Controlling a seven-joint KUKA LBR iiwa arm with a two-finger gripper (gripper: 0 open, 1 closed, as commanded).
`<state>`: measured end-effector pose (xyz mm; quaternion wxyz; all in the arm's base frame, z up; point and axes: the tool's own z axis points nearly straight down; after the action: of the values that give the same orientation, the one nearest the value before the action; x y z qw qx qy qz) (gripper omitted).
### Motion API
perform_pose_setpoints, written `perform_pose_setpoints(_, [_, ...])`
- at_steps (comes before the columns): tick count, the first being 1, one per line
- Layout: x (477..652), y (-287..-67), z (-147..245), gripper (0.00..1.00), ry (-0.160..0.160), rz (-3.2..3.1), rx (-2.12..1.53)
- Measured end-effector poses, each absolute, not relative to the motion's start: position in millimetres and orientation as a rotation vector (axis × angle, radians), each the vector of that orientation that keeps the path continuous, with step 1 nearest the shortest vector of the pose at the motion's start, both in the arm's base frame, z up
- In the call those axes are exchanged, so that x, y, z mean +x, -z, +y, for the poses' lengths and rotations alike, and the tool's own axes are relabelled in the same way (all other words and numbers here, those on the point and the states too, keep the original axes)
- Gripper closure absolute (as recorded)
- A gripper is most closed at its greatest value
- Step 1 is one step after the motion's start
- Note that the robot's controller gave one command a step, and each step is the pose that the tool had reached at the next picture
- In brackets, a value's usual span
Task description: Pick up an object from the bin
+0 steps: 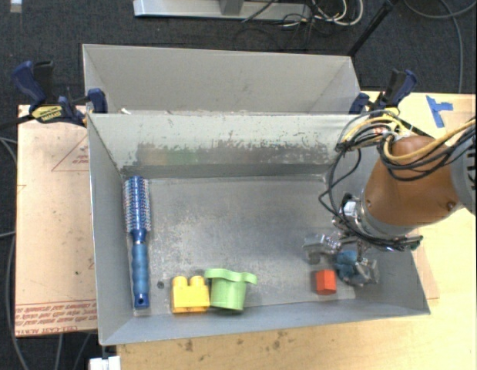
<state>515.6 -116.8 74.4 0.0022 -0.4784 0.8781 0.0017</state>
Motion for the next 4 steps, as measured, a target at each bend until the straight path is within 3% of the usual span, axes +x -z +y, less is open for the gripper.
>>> perform_pose_setpoints(1, [522.8,-72.2,-123.2,0.0,-0.022,2.691,-1.599])
perform_pose_setpoints(2, [522.1,-72.6,-133.4,1.0,-0.005,2.705,-1.59])
perform_pose_setpoints(4, [525.5,-161.0,-131.6,1.0,0.004,2.709,-1.579])
